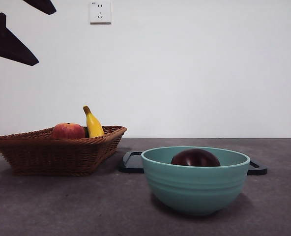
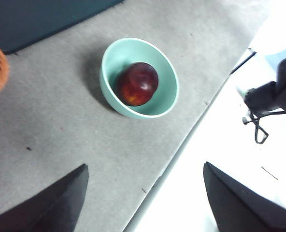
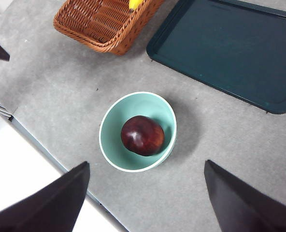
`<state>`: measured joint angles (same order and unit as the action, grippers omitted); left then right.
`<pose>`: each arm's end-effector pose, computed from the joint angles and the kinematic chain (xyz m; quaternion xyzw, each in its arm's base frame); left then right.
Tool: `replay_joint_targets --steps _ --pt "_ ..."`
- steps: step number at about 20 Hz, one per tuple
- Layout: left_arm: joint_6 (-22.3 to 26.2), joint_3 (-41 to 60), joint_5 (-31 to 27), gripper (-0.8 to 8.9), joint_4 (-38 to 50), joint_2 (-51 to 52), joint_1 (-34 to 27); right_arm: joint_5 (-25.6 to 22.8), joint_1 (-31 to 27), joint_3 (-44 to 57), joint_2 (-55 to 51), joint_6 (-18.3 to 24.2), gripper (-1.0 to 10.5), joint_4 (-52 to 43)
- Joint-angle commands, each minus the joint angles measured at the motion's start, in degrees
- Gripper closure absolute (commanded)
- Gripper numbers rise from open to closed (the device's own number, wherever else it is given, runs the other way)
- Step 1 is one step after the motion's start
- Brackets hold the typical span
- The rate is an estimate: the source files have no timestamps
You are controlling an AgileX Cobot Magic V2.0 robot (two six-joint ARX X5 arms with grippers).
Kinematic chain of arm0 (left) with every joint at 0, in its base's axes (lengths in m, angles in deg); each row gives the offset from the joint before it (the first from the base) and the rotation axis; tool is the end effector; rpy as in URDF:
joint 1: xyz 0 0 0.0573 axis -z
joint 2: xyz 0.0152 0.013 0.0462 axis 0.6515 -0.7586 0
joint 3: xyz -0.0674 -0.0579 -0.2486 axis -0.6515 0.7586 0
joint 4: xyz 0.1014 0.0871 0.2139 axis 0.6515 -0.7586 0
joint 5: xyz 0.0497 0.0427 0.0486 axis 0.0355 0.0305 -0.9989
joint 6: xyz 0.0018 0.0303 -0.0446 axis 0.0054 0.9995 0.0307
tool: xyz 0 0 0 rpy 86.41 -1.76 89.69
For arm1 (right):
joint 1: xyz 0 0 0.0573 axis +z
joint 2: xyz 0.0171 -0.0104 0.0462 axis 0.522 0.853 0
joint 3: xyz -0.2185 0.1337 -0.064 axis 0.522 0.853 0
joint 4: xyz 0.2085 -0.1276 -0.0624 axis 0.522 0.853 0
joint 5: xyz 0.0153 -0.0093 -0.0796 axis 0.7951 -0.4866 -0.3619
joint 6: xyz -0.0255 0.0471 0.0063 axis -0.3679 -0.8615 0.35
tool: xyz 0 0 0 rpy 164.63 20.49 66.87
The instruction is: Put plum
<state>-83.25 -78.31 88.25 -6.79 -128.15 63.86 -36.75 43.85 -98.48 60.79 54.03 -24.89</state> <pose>0.1601 -0.0886 0.2898 -0.0288 0.4278 -0.4819 0.7642 0.1256 0.0430 0.3265 0.0516 0.3999 0.3458 0.8473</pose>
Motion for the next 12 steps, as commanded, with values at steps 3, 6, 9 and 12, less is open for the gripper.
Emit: replay_joint_targets --steps 3,6,9,12 --pt "0.3 -0.6 0.7 4.39 0.3 -0.2 0.4 -0.2 0.2 -1.0 0.4 -0.2 5.7 -0.2" --pt "0.3 -0.6 0.7 4.39 0.3 -0.2 0.4 -0.2 0.3 -0.8 0.8 -1.4 5.7 -0.2" --pt "0.3 -0.6 0.7 4.39 0.3 -0.2 0.4 -0.2 0.4 1.0 2.8 -1.8 5.7 -0.6" --pt "0.3 -0.6 0.7 4.39 0.3 -0.2 0.4 -0.2 1.9 5.5 5.6 -4.5 5.7 -5.7"
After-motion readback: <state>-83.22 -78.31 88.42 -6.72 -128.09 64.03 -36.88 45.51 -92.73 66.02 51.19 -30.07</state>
